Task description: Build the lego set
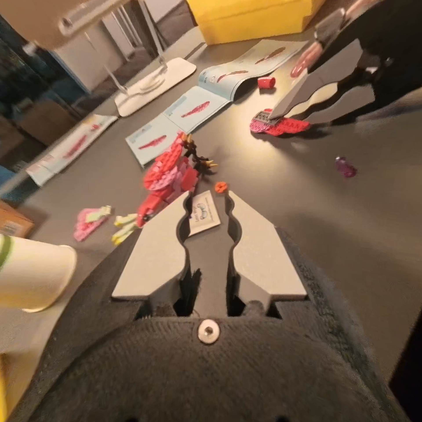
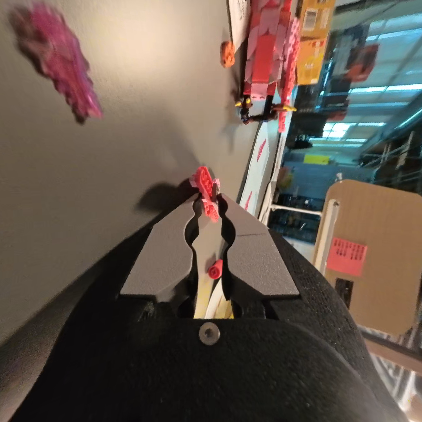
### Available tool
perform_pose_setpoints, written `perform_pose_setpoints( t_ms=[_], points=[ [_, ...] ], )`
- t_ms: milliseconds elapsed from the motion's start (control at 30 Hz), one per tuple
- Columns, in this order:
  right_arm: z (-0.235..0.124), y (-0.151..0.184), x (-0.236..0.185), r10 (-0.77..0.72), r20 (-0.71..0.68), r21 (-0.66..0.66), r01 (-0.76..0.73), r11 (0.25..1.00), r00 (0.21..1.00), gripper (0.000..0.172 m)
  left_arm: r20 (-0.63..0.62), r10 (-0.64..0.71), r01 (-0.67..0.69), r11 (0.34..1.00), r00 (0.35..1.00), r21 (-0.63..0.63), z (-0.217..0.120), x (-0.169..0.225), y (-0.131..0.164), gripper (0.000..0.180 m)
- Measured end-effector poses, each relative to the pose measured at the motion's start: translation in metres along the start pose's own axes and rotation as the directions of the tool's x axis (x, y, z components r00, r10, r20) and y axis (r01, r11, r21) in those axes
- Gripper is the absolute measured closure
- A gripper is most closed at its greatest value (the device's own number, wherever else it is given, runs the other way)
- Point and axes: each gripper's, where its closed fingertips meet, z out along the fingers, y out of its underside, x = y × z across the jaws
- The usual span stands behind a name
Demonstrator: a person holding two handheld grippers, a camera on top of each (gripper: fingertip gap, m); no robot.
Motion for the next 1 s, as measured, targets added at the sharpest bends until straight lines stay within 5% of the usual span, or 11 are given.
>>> perform_pose_setpoints(
  t_ms=[200,333,500,867,1000],
  points=[
    [-0.018,-0.017,-0.001,0.368,0.100,-0.039,-0.366,0.930,0.924,0.137,-0.090,-0.103,0.089,0.986,0.991,-0.142,0.035,0.004,0.015,0.150],
    [-0.036,-0.022,-0.008,0.628,0.207,-0.048,-0.633,0.773,0.751,0.116,-0.139,-0.084,0.056,0.980,0.987,-0.193,0.051,0.008,0.019,0.152],
    [-0.063,-0.024,-0.007,0.824,0.254,0.024,-0.855,0.518,0.506,0.112,-0.180,-0.061,0.016,0.970,0.982,-0.244,0.063,0.013,0.024,0.154],
    [-0.085,0.001,0.015,0.955,0.285,0.182,-0.983,0.027,0.079,0.113,-0.199,-0.166,0.090,0.935,0.966,-0.342,0.070,0.019,0.029,0.161],
    [-0.087,0.015,0.022,0.963,0.270,0.216,-0.974,-0.075,-0.014,0.112,-0.213,-0.185,0.107,0.937,0.959,-0.333,0.070,0.021,0.029,0.166]
  ],
)
